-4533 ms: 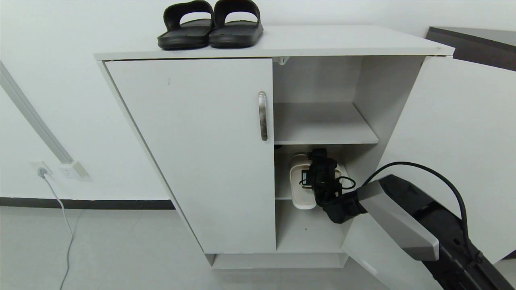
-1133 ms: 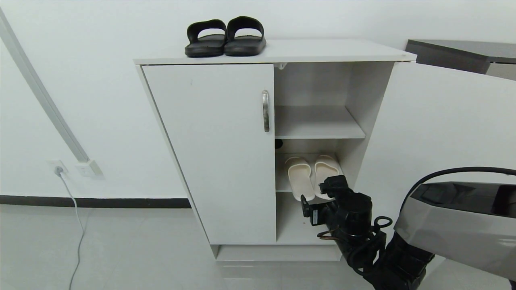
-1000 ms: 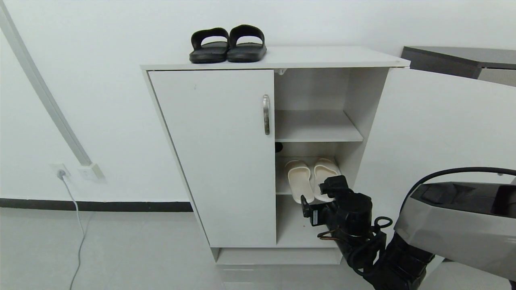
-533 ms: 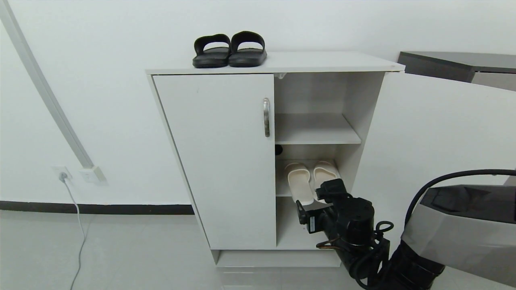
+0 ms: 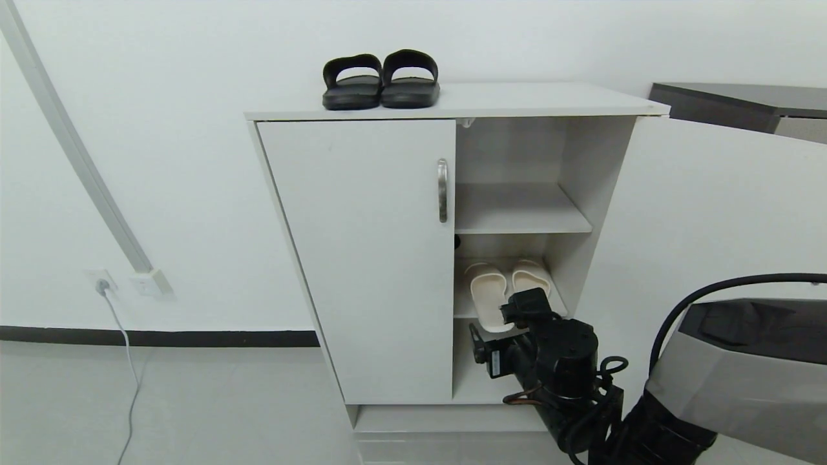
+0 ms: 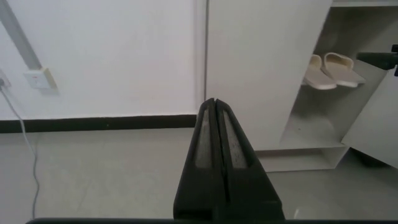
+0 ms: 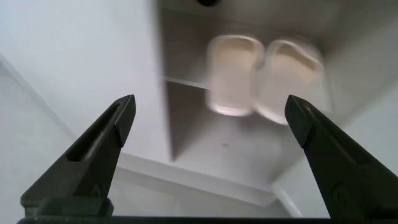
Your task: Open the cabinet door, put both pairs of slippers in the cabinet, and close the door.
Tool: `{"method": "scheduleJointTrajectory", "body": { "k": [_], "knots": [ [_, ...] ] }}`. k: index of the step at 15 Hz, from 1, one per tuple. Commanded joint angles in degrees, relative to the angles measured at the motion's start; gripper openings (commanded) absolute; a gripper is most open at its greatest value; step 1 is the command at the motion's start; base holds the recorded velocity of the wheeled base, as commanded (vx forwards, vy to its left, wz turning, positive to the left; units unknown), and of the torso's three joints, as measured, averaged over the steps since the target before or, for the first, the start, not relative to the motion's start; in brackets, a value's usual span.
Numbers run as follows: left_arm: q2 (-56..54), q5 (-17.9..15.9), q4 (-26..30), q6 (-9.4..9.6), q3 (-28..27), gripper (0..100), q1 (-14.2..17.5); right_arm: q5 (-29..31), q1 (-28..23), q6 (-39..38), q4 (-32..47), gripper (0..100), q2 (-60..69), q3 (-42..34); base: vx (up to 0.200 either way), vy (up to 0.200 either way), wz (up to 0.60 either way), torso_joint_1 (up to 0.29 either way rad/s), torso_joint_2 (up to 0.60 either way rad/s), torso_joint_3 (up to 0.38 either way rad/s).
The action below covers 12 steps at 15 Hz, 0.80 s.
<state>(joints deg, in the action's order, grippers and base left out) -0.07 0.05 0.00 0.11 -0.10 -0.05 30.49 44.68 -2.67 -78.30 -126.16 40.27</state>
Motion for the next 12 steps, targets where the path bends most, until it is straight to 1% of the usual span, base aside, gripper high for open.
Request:
{"method": "scheduleJointTrajectory", "body": {
  "k": [1, 9, 12],
  "knots": [
    [0.1, 0.0, 0.0, -0.02, 0.0, 0, 0.0, 0.0, 0.0, -0.1, 0.0, 100, 0.0, -0.1, 0.000, 0.200, 0.00, 0.002, 0.00, 0.002],
    [0.1, 0.0, 0.0, -0.02, 0.0, 0, 0.0, -0.1, 0.0, -0.1, -0.1, 100, -0.1, -0.2, 0.000, 0.200, 0.00, 0.003, 0.00, 0.002],
    [0.1, 0.0, 0.0, 0.07, 0.0, 0, 0.0, -0.1, 0.0, -0.1, -0.3, 100, -0.1, -0.3, 0.000, 0.000, 0.00, 0.000, 0.00, 0.000]
  ]
}}
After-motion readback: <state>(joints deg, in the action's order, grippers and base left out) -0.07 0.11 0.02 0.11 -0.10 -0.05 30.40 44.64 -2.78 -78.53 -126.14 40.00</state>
